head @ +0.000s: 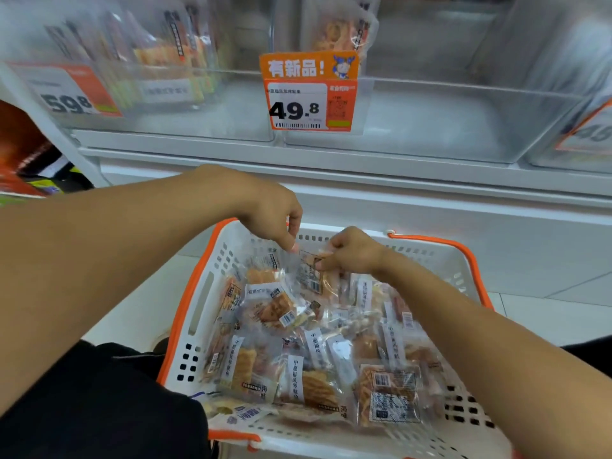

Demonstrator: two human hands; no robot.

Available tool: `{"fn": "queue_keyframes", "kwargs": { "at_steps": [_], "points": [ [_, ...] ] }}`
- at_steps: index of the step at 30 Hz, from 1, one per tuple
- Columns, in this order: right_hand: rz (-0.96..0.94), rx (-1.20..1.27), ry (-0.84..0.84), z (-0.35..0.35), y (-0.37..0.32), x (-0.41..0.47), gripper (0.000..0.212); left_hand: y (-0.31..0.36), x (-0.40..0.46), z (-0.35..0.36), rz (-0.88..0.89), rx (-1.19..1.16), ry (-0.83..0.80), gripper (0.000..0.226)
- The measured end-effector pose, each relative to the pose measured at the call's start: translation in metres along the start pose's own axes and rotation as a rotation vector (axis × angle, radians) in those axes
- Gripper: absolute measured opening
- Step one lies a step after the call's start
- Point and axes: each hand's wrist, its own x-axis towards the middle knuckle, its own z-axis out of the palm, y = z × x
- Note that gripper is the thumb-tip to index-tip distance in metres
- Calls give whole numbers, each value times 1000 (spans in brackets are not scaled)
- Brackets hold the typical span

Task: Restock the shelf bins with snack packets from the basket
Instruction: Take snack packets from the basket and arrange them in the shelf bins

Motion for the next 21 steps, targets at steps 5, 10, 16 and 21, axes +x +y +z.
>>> {"fn": "queue_keyframes", "kwargs": {
  "at_steps": [5,10,16,21],
  "points": [
    [6,359,-133,-83,-80,-56,18,1,-15,-15,20,-318,-15,119],
    [-28,809,-61,-138,-144,-113,17,26,-32,-26,403,-806,258,81],
    [-254,55,395,-182,-142,-152,52,59,-50,-44,553,-1675,173,42],
    [-186,203,-78,-178,-141,-140,37,65,-47,-56,547,-1954,376,36]
  ]
}}
